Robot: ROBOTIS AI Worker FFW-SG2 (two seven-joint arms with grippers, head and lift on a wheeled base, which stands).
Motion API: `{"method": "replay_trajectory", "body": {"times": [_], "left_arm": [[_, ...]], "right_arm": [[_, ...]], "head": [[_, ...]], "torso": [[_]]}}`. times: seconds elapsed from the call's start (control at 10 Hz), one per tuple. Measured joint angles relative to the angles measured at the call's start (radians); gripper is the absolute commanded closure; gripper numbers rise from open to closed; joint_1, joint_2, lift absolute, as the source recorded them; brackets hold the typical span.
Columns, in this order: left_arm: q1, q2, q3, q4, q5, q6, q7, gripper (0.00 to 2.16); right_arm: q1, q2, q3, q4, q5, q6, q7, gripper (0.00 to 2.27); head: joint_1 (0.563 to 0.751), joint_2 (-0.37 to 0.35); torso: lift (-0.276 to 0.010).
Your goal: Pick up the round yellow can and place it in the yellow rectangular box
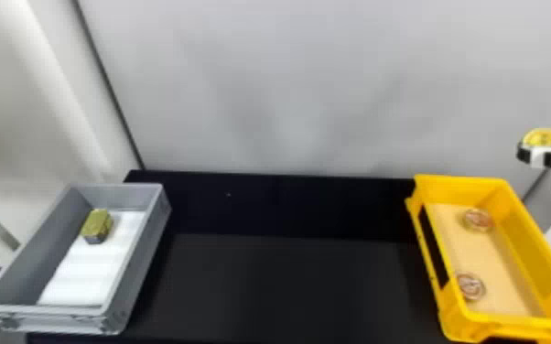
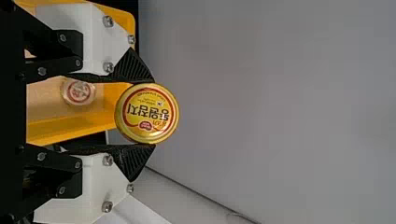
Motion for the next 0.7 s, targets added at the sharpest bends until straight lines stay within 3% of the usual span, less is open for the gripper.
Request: {"method": "replay_trajectory", "body": {"times": [0.4, 0.7], "left_arm": [[-0.002, 0.000, -0.007, 0.003, -0.003, -0.005, -0.001, 0.14], [-0.005, 0.000, -0.013, 0.006, -0.004, -0.008, -0.001, 0.14]], "right_arm": [[-0.047, -0.014, 0.031, 0.300, -0.176, -0.117, -0.056, 0.66], [-0.079, -0.014, 0.074, 0.476, -0.230, -0.168, -0.073, 0.66]], "head": [[0.700, 0.054], [0.700, 0.054]], "torso": [[-0.003], [-0.003]]}}
